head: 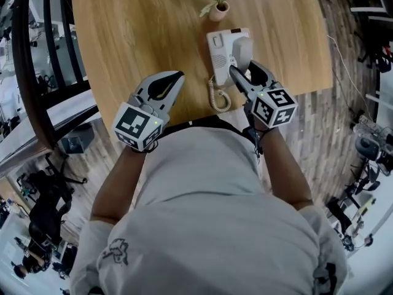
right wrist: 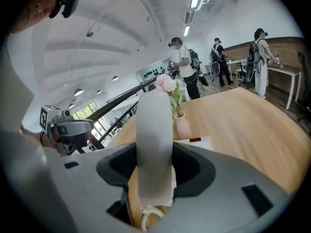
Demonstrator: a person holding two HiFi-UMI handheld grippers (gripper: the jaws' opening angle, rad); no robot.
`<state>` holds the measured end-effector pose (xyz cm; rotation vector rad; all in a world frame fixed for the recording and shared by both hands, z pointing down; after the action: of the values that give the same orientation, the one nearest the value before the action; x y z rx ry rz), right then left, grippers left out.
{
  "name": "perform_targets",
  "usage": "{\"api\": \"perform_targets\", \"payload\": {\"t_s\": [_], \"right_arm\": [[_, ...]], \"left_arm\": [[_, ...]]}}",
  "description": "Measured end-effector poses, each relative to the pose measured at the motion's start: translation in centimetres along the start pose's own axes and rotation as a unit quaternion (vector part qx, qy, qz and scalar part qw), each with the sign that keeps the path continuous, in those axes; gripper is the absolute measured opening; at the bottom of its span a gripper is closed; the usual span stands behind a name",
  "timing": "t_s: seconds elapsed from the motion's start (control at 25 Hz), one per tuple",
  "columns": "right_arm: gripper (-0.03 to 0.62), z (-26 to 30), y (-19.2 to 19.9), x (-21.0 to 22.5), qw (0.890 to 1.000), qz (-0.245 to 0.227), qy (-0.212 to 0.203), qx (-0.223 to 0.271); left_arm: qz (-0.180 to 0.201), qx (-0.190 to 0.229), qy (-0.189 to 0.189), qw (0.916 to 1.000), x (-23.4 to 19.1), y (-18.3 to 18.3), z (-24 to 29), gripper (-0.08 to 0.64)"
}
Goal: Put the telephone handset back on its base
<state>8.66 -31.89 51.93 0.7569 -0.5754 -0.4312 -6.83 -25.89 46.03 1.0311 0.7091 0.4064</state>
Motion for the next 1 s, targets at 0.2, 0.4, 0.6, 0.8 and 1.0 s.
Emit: {"api": "perform_targets", "payload": {"t_s": [0.2,0.4,0.6,0.8,1.0], "right_arm": [[0.227,2.5,1.6,1.7,0.999,0.026,-0.001,-0.028],[0.227,4.6,3.4,2.9,0.998,0.024,0.002,-0.059],[0.227,6.3,4.7,3.3,0.996,0.024,0.003,-0.082],[0.227,7.6,5.8,3.4,0.994,0.010,0.006,-0.106],[0.227,8.3,6.7,3.4,0.993,0.013,0.011,-0.120]], "left_arm": [[-0.011,-0.012,-0.005,0.9999,-1.3,0.9,1.3,0.006],[-0.013,-0.020,-0.015,0.9996,-2.9,1.5,2.2,0.006],[-0.018,-0.024,-0.028,0.9992,-4.5,2.0,2.8,0.006],[-0.021,-0.027,-0.038,0.9987,-5.2,2.4,3.2,0.006],[-0.028,-0.026,-0.044,0.9983,-5.5,2.7,3.3,0.006]]}}
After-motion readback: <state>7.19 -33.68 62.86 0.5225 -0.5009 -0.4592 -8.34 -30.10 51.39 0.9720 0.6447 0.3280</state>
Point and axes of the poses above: the fingertips, and each gripper's own axes: z forward along the fingers, x to its right, y out of its underside, the point moved 1 cm from there along -z, backward along the fingers, and after that the axes turned 3 degrees about y, right-handed, at the moved point
